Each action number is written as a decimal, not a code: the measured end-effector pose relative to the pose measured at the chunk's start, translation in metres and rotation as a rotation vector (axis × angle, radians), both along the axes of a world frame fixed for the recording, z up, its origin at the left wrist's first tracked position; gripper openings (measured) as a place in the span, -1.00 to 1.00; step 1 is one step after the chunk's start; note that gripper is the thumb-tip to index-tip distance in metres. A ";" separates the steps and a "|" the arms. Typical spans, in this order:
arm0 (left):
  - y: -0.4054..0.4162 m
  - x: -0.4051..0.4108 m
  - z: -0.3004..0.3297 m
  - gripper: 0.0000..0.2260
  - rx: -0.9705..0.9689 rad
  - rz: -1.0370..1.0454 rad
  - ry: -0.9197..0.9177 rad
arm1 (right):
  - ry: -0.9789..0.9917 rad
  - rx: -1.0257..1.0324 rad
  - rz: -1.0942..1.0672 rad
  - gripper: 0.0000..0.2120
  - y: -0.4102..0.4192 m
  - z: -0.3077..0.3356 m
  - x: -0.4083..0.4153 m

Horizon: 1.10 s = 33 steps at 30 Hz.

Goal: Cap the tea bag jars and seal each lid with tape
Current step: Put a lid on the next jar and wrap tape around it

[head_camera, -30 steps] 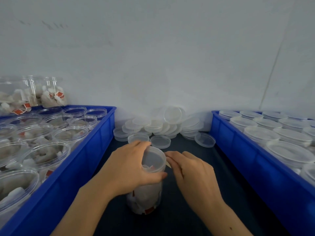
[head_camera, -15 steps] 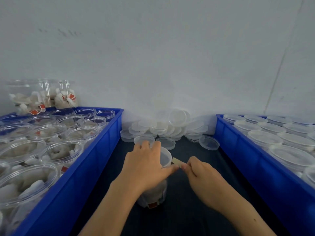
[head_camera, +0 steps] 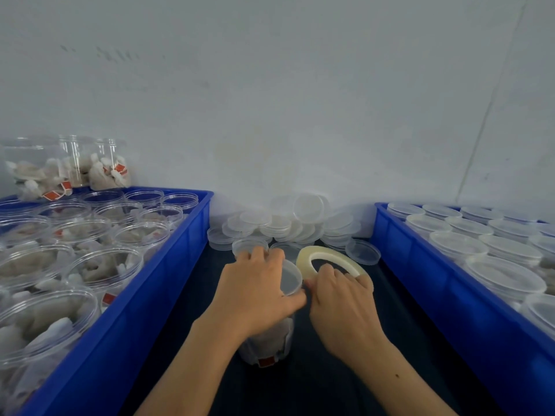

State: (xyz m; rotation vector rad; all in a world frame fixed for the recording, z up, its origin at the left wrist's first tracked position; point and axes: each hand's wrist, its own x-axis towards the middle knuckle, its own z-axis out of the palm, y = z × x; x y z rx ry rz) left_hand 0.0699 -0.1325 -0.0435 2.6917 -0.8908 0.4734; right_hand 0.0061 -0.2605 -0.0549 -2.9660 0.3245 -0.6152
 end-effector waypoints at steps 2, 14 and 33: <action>0.001 0.001 0.000 -0.45 -0.016 -0.018 0.000 | -0.004 0.032 0.008 -0.80 0.002 -0.001 0.004; 0.002 0.004 0.000 -0.44 0.003 -0.062 0.018 | 0.061 0.046 0.022 -0.94 -0.002 0.003 0.014; 0.000 -0.007 0.001 -0.42 0.001 -0.162 0.044 | 0.153 0.101 -0.027 -0.79 -0.046 0.020 0.042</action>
